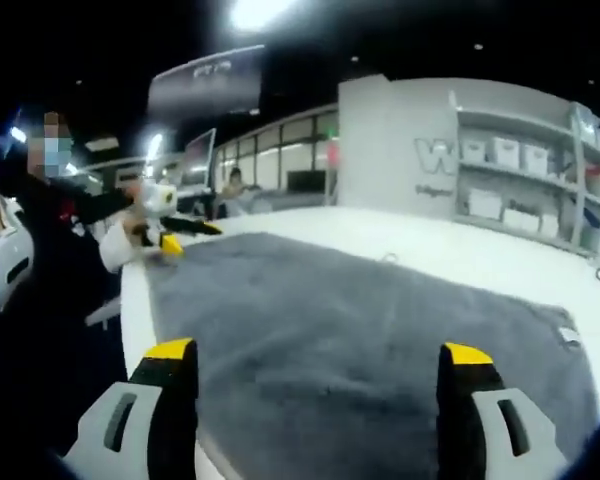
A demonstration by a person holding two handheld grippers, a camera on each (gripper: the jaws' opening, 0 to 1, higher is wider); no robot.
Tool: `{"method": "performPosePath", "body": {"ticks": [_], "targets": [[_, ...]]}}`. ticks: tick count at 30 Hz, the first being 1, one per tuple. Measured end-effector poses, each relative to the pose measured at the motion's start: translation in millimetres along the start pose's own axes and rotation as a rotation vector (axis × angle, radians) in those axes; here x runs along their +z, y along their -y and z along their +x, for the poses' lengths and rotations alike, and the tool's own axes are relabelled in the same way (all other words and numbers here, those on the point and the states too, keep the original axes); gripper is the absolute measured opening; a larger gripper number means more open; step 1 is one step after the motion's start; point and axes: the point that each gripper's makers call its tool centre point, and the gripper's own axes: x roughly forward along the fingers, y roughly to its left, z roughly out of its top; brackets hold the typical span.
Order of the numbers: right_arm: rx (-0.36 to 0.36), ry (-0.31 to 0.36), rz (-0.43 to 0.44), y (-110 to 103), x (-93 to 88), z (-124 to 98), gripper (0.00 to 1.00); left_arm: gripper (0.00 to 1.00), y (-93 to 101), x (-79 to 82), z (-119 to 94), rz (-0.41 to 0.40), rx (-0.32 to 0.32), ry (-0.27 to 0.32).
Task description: Open the folded towel by lifting each exposed corner and separating the folded layers until the towel lies flat within the target outline without major curled edges
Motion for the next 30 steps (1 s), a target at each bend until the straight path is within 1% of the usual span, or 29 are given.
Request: {"method": "performPosePath", "body": {"ticks": [2,3,4,5,7,9,10,11,14,15,16,18,19,20,21,22,23,26,30], "targets": [[-0.023,0.002,0.005,10.3,-2.8,-7.7,0.99,0.96,-4.2,6.6,3.9,-0.002,0.012,0.007],[-0.032,0.006,0.010,15.5,-4.5,-12.1,0.99,0.95,-5.1,10.8,5.5,-0.003,0.009,0.021],[-0.043,0.005,0.025,20.8,-6.6,-15.6,0.99,0.94,0.1,15.6,7.7,-0.005,0.000,0.044],[-0.050,0.000,0.037,25.5,-9.3,-18.8,0.99,0.93,3.2,17.5,9.8,-0.008,-0.010,0.047],[-0.065,-0.016,0.051,34.0,-16.0,-23.0,0.99,0.94,12.1,18.6,15.6,-0.014,-0.029,0.041],[-0.079,-0.037,0.041,39.9,-21.9,-24.7,0.99,0.95,14.3,18.2,22.3,-0.008,-0.043,0.034],[-0.090,-0.051,0.037,44.1,-25.0,-25.3,0.99,0.95,15.0,17.2,25.9,-0.008,-0.048,0.029],[-0.100,-0.060,0.035,45.4,-27.6,-25.7,0.99,0.96,14.1,14.6,30.4,-0.021,-0.050,0.010],[-0.103,-0.074,0.040,49.3,-32.3,-26.1,0.99,0.96,9.2,8.2,37.7,-0.039,-0.051,-0.016],[-0.095,-0.081,0.059,47.9,-34.9,-25.8,0.99,0.96,8.0,2.8,39.5,-0.054,-0.049,-0.045],[-0.084,-0.085,0.077,47.3,-36.6,-24.3,0.99,0.96,6.6,-4.0,40.5,-0.053,-0.046,-0.081],[-0.066,-0.092,0.100,43.7,-38.5,-19.9,0.99,0.97,3.5,-17.0,42.7,-0.013,-0.039,-0.146],[-0.067,-0.097,0.083,42.0,-39.0,-18.3,0.99,0.98,-1.7,-23.2,43.5,0.006,-0.015,-0.174],[-0.072,-0.129,0.046,43.4,-43.2,-18.0,0.99,0.97,-6.9,-25.9,44.3,0.030,0.009,-0.177],[-0.073,-0.132,0.037,41.2,-43.5,-17.2,0.99,0.99,-2.4,-22.5,44.6,0.015,-0.008,-0.151],[-0.072,-0.129,0.048,41.6,-42.4,-17.3,0.99,0.99,-2.4,-23.0,43.6,0.000,-0.010,-0.153],[-0.076,-0.129,0.054,41.3,-42.6,-17.4,0.99,0.99,-1.1,-23.7,42.4,0.012,-0.009,-0.151],[-0.080,-0.128,0.044,40.2,-43.4,-16.4,1.00,1.00,-4.4,-24.6,41.3,0.009,0.009,-0.158],[-0.084,-0.123,0.044,38.1,-43.4,-15.4,1.00,1.00,-5.3,-26.0,39.1,0.007,0.017,-0.142]]}}
